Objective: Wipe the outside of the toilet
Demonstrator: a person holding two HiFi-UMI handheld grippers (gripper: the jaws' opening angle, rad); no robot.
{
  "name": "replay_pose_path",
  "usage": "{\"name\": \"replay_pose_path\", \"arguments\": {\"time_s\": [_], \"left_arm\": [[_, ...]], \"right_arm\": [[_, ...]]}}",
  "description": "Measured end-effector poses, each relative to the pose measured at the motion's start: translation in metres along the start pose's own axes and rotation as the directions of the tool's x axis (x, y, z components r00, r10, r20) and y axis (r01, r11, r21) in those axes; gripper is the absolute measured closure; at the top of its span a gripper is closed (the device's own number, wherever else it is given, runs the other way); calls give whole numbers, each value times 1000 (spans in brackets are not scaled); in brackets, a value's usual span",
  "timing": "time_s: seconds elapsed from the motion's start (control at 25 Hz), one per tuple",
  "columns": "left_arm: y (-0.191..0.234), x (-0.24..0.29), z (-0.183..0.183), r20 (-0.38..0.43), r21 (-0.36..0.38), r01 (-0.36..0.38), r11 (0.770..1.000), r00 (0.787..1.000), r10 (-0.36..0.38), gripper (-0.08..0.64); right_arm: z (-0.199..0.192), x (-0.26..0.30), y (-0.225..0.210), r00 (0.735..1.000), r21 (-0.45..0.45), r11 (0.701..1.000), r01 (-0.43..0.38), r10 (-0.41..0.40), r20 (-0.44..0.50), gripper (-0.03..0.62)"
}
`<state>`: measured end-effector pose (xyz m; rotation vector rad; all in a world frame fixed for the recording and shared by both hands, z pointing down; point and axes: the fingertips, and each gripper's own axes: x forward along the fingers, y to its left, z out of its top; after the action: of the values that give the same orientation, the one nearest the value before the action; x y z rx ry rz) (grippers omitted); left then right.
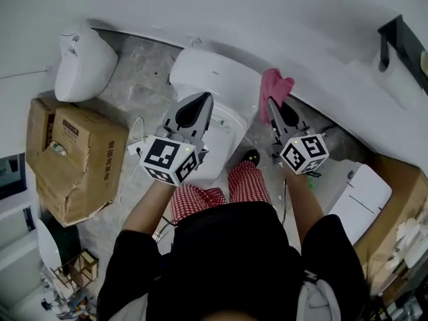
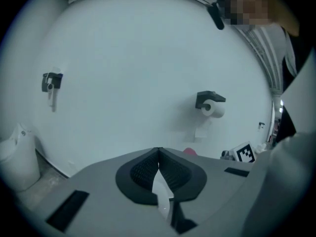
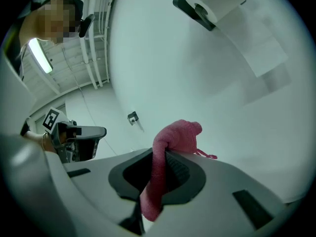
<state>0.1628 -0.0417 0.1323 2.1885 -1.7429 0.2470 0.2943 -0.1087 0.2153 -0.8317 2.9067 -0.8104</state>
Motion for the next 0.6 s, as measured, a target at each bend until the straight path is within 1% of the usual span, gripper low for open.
{"name": "replay_pose_path", "arguments": {"time_s": [0.08, 0.2, 0.32, 0.36, 0.4, 0.52, 0.6], "left_arm": [[13, -13, 2, -2, -51, -39, 998, 999, 39, 551], [28, -30, 4, -4, -59, -84, 995, 996, 84, 551], [29, -46, 8, 34, -100, -59, 993, 997, 63, 551], [28, -53, 9, 48, -101, -48, 994, 997, 53, 551], [28, -61, 11, 61, -91, -42, 995, 997, 47, 551], [27, -93, 14, 97, -30, -43, 999, 994, 46, 551], [26, -120, 12, 113, 1, -44, 999, 993, 44, 551]], "right_arm": [[1, 1, 4, 1000, 0, 1000, 0, 0, 15, 538], [2, 1, 16, 1000, 7, 1000, 2, -2, 26, 538], [9, -3, 40, 999, -12, 1000, -18, 18, 36, 538], [10, -4, 51, 999, -21, 999, -28, 29, 36, 538], [11, -6, 64, 998, -30, 999, -42, 43, 34, 538], [10, -14, 107, 995, -69, 993, -95, 97, 22, 538], [8, -19, 138, 993, -100, 988, -115, 117, 9, 538]]}}
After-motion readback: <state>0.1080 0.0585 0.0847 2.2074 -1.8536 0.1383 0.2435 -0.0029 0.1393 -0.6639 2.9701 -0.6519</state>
